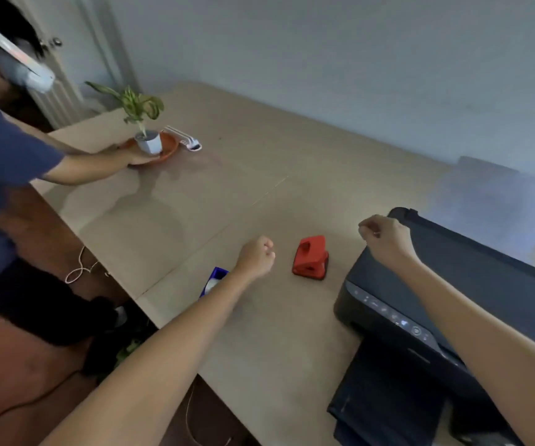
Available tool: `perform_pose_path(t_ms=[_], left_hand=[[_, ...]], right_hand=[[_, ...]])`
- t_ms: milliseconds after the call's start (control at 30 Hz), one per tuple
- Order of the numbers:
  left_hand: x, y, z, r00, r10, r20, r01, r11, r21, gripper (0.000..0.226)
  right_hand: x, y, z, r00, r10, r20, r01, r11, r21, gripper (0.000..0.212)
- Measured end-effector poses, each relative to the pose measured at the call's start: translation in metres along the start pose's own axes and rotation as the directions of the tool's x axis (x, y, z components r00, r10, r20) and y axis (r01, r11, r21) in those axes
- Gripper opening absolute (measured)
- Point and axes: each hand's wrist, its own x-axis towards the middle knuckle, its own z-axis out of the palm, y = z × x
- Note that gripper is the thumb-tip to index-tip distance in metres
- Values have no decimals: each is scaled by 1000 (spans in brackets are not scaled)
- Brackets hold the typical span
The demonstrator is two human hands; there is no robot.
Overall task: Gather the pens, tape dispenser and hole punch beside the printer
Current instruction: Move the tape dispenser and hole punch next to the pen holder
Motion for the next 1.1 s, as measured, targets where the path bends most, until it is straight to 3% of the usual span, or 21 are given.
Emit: perform_pose_path(t_ms=[133,233,367,467,600,700,833,900,967,1100], left_hand=[[9,-84,-24,962,-256,-92,271,931,245,60],[12,-120,-23,923,-384,34,364,897,253,77],[16,-148,-10,936,-350,26,331,906,262,67],[20,-158,-7,957,-291,6,277,917,288,61],[24,-163,-17,962,-274,7,261,923,281,59],[23,-162,-31,956,-290,36,279,943,178,57],[18,-140,-54,952,-295,83,300,953,-51,52],[16,-111,-65,968,-240,71,246,965,-94,54],[12,-74,-75,984,-168,63,174,976,-129,56],[-7,13,-73,995,22,99,-5,986,-164,52]], right_hand=[[23,-22,71,976,160,145,-154,987,-47,22],[35,-24,110,934,308,178,-288,949,-132,32],[48,-16,141,863,478,165,-458,877,-147,23],[62,3,160,798,576,177,-575,816,-61,29],[75,4,176,739,636,221,-672,717,184,5],[82,1,175,766,616,183,-643,726,245,24],[89,-22,138,824,531,198,-566,765,306,12],[91,-28,106,870,452,198,-493,791,362,6],[91,-25,70,908,376,186,-419,816,398,15],[63,-21,-24,938,326,117,-339,799,496,15]])
